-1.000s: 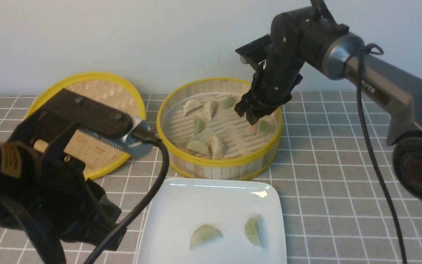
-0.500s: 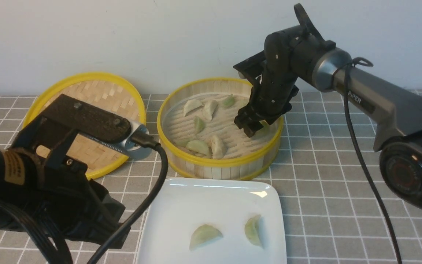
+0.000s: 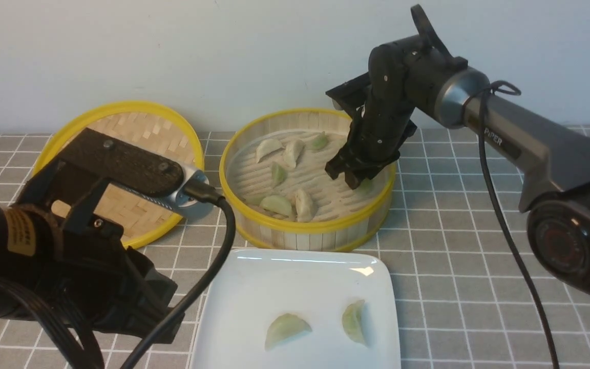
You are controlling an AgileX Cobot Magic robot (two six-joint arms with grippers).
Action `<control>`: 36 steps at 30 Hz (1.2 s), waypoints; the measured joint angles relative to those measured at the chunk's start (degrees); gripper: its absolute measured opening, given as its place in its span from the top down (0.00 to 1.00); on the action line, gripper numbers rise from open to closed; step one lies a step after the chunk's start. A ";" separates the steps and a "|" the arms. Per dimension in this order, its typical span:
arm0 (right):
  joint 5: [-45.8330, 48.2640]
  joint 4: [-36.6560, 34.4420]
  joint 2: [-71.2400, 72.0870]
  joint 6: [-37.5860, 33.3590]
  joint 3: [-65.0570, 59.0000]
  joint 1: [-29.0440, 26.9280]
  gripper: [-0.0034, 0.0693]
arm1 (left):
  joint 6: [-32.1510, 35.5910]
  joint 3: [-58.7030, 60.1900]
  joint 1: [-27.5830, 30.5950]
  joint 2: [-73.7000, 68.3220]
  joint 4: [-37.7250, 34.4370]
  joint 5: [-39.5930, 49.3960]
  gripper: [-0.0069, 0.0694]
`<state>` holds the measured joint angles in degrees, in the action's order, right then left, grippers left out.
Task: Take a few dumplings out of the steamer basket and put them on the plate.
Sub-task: Use the right arm to grab a dumpling from inside the steamer
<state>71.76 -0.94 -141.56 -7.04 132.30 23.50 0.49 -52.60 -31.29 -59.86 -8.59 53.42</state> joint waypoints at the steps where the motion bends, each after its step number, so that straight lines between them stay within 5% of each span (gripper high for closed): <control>1: -0.05 -0.24 0.00 -0.01 0.20 0.00 0.64 | 0.00 0.00 0.00 0.00 0.00 0.00 0.92; 3: -0.10 -0.68 0.36 -0.01 0.40 0.00 0.68 | 0.00 0.00 0.00 0.00 0.00 0.00 0.92; 5: -0.04 -2.03 1.78 -0.01 0.40 -0.06 0.85 | 0.00 0.00 0.00 0.00 0.00 -0.05 0.92; 8: -0.04 -3.29 4.15 -0.01 0.45 -0.06 0.94 | 0.00 0.00 0.00 0.00 0.00 -0.56 0.92; 18: 0.01 -3.32 6.77 2.66 0.56 -0.06 0.96 | 0.00 0.00 0.00 0.00 0.00 -1.34 0.92; 23: 0.01 0.94 4.95 4.57 0.56 0.00 0.86 | 0.00 0.00 0.00 0.00 -0.06 -1.34 0.92; 32: -0.29 2.23 0.18 8.49 -0.25 0.11 0.43 | 0.00 0.00 0.00 0.00 -0.01 -1.34 0.92; 36: -1.61 1.94 0.64 9.78 -1.84 0.29 0.35 | 0.00 0.00 0.00 0.00 -0.01 -1.34 0.92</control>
<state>70.15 1.00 -140.92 2.75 130.46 23.78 0.49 -52.60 -31.29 -59.86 -8.60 52.08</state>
